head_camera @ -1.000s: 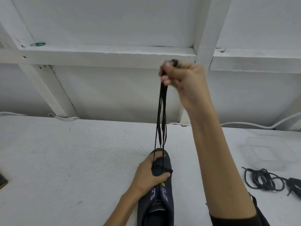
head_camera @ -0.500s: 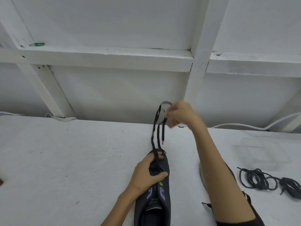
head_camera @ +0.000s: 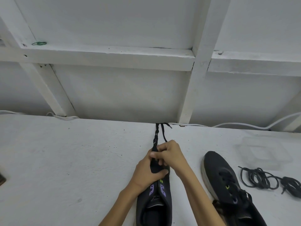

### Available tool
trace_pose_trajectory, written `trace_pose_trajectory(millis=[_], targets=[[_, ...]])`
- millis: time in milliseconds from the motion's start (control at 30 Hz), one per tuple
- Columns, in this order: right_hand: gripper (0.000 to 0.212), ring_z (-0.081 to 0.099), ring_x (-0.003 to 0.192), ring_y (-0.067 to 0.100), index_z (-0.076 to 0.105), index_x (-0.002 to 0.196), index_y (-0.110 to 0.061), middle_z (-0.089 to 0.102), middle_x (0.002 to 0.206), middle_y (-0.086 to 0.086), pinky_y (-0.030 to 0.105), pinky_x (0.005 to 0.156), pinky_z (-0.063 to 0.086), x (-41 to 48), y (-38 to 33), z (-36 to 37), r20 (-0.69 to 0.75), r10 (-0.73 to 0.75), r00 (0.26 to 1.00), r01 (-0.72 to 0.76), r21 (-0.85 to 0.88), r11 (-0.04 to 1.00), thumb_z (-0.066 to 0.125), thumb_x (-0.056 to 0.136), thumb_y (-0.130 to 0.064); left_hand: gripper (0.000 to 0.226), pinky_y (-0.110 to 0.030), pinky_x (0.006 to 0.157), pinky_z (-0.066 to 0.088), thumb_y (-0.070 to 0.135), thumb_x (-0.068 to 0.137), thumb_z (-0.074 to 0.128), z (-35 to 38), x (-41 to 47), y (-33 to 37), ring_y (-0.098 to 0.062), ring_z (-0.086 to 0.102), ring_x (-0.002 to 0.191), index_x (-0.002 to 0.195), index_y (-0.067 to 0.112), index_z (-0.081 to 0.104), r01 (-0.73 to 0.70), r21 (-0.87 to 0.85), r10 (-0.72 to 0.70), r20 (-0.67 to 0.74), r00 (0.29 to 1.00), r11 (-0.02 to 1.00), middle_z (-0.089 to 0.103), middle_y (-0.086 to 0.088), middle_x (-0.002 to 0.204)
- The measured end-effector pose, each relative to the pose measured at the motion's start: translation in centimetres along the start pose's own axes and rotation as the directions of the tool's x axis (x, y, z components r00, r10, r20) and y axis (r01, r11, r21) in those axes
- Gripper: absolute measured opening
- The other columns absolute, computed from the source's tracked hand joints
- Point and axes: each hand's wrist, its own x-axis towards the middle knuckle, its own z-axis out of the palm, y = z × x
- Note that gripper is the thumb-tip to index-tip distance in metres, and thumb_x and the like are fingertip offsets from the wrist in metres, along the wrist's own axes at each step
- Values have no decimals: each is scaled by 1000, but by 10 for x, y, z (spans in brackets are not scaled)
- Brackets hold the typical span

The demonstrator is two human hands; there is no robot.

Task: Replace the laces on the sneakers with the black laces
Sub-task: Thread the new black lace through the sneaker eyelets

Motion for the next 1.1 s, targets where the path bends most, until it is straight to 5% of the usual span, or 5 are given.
trace_pose_trajectory(millis=[467, 633, 733, 867, 1100], targets=[[27, 59, 47, 19, 50, 110, 1, 62, 69, 13, 25, 44, 45, 2, 13, -18, -62, 149, 987, -118, 356, 927, 65, 88, 4, 10, -27, 89, 52, 20, 87, 70, -6, -10, 9, -17, 66, 107, 96, 25, 69, 4, -453, -38, -65, 997, 891, 72, 2, 109], [55, 61, 59, 20, 39, 123, -19, 58, 103, 6, 32, 55, 53, 4, 23, -15, -283, 51, 958, -43, 34, 999, 69, 81, -2, 19, -24, 89, 51, 20, 89, 67, -23, -5, 27, -13, 66, 108, 107, 13, 68, 111, -495, -34, 163, 986, 862, 71, 2, 113], [70, 57, 92, 15, 43, 139, -39, 46, 124, -4, 29, 80, 49, 6, 22, -19, -153, -129, 980, 87, -254, 963, 73, 80, -16, 15, -17, 86, 49, 17, 92, 63, -30, 0, 34, -8, 66, 104, 105, 12, 68, 147, -406, -50, 239, 970, 902, 72, 3, 106], [36, 38, 127, 12, 71, 107, -35, 38, 142, -8, 25, 86, 37, 9, 22, -17, -83, -235, 968, 190, -365, 911, 67, 83, -9, 13, -26, 95, 49, 22, 93, 62, -39, 5, 39, -14, 65, 104, 104, 15, 66, 167, -335, -57, 313, 948, 927, 70, -2, 105], [10, 62, 103, 7, 68, 79, -14, 70, 101, -5, 20, 87, 44, -6, 7, -34, -503, -372, 780, 418, -23, 908, 70, 89, -11, 28, -35, 99, 46, 30, 89, 66, -43, 9, 43, -19, 65, 93, 105, 8, 74, 293, -467, -144, 329, 933, 834, 69, -20, 110]])
